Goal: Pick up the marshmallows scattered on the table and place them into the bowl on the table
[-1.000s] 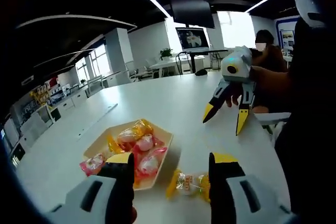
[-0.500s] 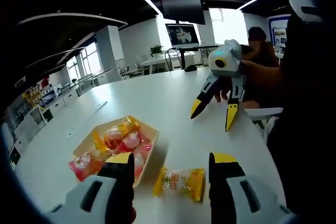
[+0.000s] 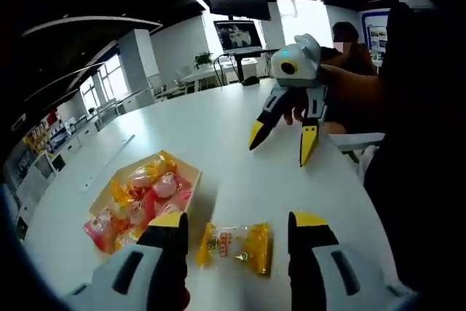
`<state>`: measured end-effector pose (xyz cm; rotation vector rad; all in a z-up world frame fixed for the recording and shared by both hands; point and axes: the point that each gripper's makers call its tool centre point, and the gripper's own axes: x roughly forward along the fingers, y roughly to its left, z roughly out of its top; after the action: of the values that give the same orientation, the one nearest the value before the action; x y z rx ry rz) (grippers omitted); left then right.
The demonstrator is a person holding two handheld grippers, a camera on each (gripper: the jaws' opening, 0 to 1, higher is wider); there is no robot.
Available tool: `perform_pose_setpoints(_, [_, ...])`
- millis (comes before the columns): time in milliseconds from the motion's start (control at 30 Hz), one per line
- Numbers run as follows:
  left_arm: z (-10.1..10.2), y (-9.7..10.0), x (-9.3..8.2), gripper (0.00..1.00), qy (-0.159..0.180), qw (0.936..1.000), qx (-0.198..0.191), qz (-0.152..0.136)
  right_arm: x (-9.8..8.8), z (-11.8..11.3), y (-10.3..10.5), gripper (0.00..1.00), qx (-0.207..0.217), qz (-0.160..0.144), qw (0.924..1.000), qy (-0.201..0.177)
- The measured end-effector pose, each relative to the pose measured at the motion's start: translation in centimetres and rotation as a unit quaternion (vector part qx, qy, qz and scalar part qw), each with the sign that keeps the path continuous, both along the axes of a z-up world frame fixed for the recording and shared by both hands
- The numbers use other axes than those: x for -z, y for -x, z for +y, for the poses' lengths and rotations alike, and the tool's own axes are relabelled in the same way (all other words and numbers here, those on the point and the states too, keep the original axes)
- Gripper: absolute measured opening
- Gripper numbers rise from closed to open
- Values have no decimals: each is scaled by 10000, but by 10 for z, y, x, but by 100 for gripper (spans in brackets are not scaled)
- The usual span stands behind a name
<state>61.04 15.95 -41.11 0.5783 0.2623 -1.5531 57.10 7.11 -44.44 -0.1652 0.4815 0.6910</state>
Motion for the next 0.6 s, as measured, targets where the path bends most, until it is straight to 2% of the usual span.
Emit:
perform_pose_setpoints(100, [0, 0, 2, 54, -14, 10000, 19, 82, 1, 0, 0, 53, 5, 10, 10000, -14])
perform_pose_setpoints(433, [6, -14, 15, 51, -249, 9994, -229, 24, 0, -1, 0, 53, 11, 5, 10000, -15])
perform_pose_setpoints(600, [6, -11, 19, 51, -322, 9993, -184, 27, 0, 0, 0, 53, 3, 5, 10000, -16])
